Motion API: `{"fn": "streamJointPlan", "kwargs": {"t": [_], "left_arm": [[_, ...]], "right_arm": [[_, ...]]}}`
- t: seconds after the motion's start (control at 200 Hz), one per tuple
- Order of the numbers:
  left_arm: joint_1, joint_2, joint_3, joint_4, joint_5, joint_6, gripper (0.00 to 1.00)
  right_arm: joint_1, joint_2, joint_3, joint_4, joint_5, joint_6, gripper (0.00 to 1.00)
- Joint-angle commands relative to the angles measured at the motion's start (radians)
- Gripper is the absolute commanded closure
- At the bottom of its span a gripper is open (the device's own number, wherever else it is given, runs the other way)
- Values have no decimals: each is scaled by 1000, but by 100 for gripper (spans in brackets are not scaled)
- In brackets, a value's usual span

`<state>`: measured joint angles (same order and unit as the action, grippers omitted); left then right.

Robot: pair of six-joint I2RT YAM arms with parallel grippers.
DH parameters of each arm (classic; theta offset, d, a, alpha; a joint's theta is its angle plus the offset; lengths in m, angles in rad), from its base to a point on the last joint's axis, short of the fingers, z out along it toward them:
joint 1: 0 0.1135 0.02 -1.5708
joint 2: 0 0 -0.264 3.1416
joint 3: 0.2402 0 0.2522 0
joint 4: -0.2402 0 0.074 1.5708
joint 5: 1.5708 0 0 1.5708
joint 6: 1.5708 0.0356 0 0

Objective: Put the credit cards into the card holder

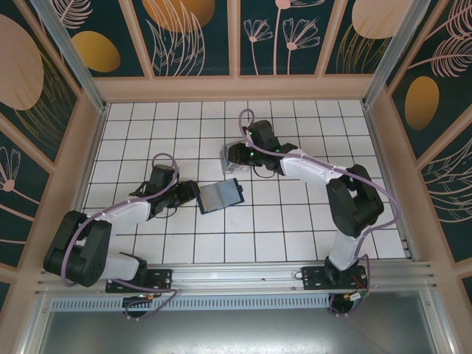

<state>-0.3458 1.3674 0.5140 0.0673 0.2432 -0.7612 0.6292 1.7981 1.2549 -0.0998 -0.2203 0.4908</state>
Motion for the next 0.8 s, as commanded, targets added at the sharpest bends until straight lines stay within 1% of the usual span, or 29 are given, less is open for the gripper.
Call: {"fn": "streamJointPlan", "kwargs": {"t": [0.0,0.08,0.13,0.195,0.325,0.475,0.591,0.666,0.796], "left_arm": [[4,6,-9,8,-22,3,39],[4,13,-12,8,-7,6,37],[4,18,-14,3,-8,14,34],[4,28,-14,-5,-20,17,30],[4,36,-20,5,-13,21,27],[4,33,-16,1,-17,25,24],[4,27,-13,-4,-24,41,24],[4,33,-11,-3,-29,43,24],[4,54,-9,13,-5,43,26]], "right_arm": [[-2,47,84,-89,115,-70,60],[-8,80,123,-126,199,-100,57],[-14,107,149,-148,225,-123,56],[-25,145,186,-176,220,-141,55],[-30,197,228,-192,203,-150,54],[-31,237,264,-221,220,-145,54],[-31,244,258,-212,189,-146,53],[-31,235,250,-204,146,-144,54],[-34,218,229,-164,68,-144,56]]}}
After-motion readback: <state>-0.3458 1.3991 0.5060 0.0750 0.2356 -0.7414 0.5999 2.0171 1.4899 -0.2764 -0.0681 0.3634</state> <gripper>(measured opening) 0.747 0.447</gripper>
